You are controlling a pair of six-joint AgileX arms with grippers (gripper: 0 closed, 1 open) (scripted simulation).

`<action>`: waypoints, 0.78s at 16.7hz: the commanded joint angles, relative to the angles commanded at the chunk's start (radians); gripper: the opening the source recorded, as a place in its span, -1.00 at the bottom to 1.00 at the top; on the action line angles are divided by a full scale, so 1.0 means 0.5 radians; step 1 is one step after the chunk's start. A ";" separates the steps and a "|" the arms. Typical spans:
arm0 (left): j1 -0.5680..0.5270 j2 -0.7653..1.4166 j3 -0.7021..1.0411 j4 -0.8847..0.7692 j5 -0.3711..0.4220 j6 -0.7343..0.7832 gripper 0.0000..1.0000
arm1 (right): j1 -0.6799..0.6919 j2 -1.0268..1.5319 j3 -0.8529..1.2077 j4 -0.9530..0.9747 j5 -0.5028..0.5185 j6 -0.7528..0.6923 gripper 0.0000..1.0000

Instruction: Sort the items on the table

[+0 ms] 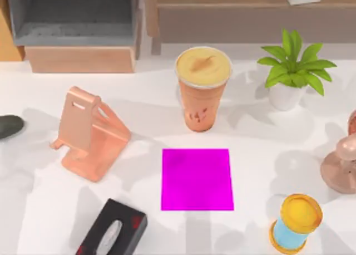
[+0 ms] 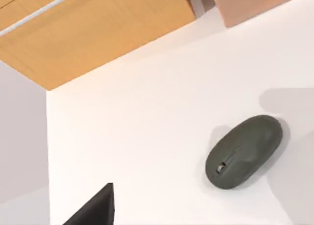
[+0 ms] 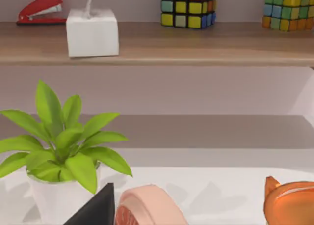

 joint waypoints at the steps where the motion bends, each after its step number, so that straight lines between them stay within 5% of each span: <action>1: 0.009 0.184 0.152 -0.108 0.002 0.112 1.00 | 0.000 0.000 0.000 0.000 0.000 0.000 1.00; 13: 0.075 2.140 1.748 -1.238 0.059 1.258 1.00 | 0.000 0.000 0.000 0.000 0.000 0.000 1.00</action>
